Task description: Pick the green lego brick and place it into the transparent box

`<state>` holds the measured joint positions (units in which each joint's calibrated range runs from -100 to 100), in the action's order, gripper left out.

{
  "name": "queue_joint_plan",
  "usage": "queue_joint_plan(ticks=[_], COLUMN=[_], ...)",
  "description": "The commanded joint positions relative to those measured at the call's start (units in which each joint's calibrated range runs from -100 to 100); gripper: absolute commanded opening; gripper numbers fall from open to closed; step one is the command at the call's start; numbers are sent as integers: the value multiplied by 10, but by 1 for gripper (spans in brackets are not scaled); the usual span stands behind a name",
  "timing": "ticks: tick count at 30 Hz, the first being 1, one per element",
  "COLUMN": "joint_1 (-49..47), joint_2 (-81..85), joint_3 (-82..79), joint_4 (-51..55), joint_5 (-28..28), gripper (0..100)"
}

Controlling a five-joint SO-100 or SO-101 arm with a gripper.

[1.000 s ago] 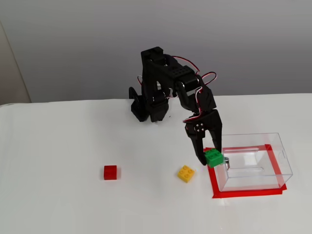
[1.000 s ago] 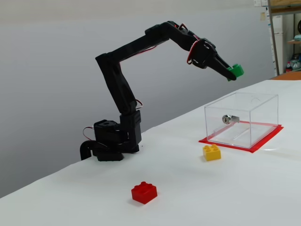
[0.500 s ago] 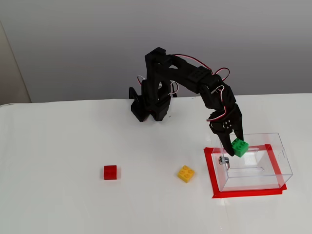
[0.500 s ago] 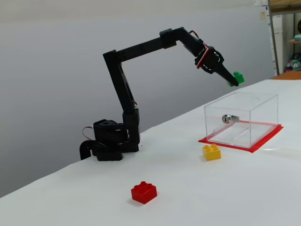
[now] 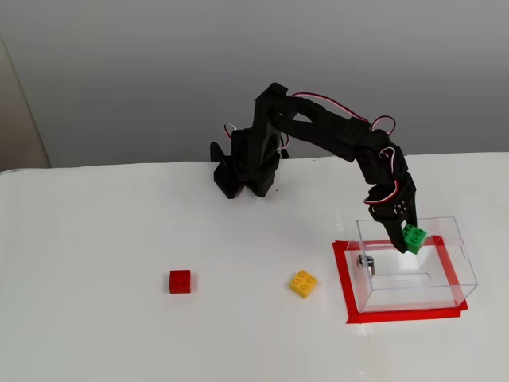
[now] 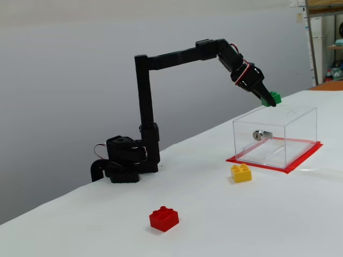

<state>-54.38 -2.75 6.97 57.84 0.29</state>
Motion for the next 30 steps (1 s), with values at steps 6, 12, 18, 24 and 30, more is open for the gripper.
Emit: queue_joint_plan(ticks=[6,12,18,24,30], joint_1=[-6,-7,-5,-4,-2], joint_2=[-9,-16,-15,-16,-15], joint_3=[48,47,47,47,47], joint_4=[-6,-5,-2,-5,-2], joint_5=[3,-1,-2,-1,-1], gripper=[16,17,27,31,31])
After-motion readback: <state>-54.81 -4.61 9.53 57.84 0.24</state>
